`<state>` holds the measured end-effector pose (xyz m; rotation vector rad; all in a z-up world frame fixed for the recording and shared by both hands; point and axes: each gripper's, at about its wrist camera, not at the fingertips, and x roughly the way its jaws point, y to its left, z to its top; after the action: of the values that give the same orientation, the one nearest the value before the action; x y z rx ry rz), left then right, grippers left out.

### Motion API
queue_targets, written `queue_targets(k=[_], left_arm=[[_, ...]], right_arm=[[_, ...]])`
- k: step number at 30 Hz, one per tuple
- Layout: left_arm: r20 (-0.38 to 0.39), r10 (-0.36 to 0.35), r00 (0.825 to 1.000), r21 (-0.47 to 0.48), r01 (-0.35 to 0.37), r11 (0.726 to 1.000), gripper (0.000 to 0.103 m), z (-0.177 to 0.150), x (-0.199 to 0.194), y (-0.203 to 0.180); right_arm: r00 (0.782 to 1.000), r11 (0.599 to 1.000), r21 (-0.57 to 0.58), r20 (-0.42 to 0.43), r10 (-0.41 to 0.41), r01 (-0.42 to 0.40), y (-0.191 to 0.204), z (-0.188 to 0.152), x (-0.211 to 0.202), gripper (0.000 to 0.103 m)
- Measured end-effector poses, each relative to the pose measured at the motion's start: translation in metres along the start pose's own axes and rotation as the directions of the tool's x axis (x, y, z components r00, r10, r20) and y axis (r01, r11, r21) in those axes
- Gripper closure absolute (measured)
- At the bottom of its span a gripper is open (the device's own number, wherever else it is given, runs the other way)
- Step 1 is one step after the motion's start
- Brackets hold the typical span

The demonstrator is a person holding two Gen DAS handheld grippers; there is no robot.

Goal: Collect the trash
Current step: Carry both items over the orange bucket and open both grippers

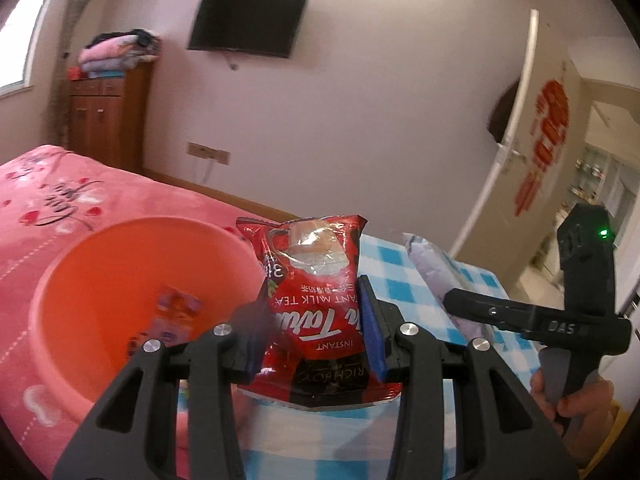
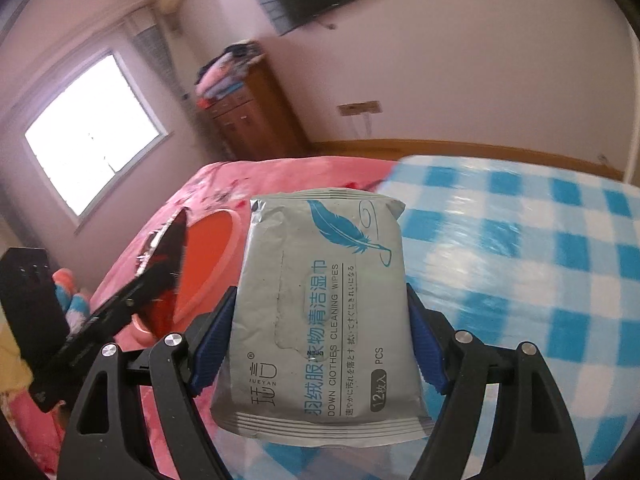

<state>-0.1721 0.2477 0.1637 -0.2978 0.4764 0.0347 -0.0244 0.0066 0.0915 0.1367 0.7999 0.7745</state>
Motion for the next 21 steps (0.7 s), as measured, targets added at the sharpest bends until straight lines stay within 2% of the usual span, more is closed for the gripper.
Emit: queue_targets(k=[9, 21], left_arm=[[0.01, 0.127, 0.992, -0.07, -0.126, 0.989, 0.061, 0.009, -0.009, 0.055], [-0.024, 0.192, 0.981, -0.135, -0.194, 0.972, 0.061, 0.003, 0.004, 0.083]], right_arm=[[0.992, 0.99, -0.075, -0.041, 0.119, -0.122, 0.059, 0.027, 0.042, 0.025], [0.98, 0.972, -0.138, -0.083, 0.179, -0.189, 0.105, 0.04, 0.094, 0.024]])
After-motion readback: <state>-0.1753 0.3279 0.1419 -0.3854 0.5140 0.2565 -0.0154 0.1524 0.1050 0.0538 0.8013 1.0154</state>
